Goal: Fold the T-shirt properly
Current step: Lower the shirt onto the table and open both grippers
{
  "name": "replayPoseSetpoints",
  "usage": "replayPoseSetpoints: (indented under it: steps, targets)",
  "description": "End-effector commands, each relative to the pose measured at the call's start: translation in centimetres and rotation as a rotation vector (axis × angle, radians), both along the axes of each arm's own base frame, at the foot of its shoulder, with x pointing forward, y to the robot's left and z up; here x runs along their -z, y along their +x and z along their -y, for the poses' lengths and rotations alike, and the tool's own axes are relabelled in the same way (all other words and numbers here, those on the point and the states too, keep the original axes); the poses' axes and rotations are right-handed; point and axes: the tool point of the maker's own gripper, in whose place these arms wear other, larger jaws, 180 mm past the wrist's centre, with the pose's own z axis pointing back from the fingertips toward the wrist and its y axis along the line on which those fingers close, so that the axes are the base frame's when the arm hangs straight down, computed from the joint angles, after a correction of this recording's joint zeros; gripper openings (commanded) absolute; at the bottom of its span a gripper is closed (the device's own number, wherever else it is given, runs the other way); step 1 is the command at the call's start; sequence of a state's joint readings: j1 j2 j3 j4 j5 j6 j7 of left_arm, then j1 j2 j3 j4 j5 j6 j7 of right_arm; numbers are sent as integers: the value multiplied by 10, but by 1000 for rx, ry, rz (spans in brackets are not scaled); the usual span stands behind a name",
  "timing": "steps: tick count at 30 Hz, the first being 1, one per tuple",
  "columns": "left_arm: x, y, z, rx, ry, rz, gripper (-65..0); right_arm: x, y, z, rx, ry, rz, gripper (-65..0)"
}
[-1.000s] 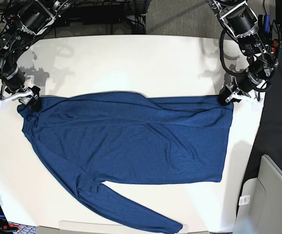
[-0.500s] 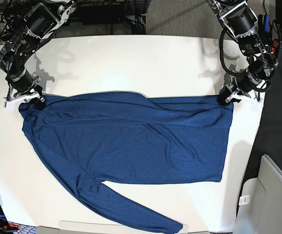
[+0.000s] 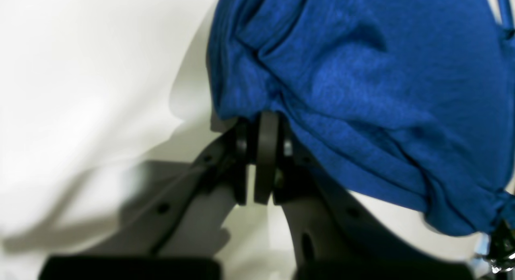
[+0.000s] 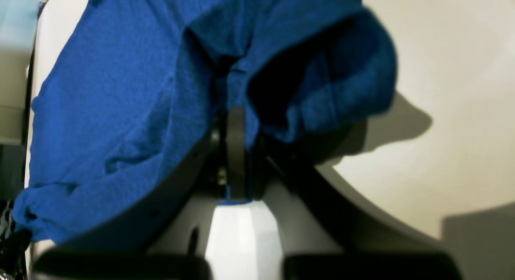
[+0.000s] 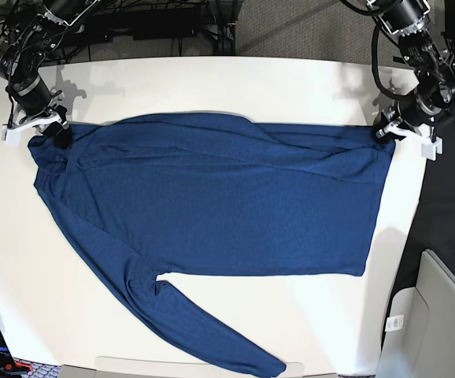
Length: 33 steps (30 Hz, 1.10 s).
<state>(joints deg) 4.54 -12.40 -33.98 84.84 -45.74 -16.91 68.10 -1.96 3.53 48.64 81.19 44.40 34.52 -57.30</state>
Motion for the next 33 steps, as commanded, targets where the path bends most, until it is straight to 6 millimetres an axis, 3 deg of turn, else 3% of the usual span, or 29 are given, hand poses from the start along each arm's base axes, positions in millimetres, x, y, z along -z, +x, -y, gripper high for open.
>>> replayPoseSetpoints:
  steps: [1, 11, 19, 30, 33]
  targets:
    - [-11, 0, -8, 9, 38, 22, -649, 0, -8, 4, -11, -19, -27, -645]
    - [-3, -56, -9, 48, 109, -67, -649, -6, -59, 2, -21, -38, -50, -645]
    - [5, -92, -26, -3, 125, -135, -649, -5, -89, -1, -23, -18, -76, -645]
    - [4, -92, -27, -4, 125, -135, -648, -3, -94, 1, -15, -18, -92, -644]
    - [5, -93, -26, -2, 126, -137, -615, 0, -100, 2, -12, -20, -106, -644]
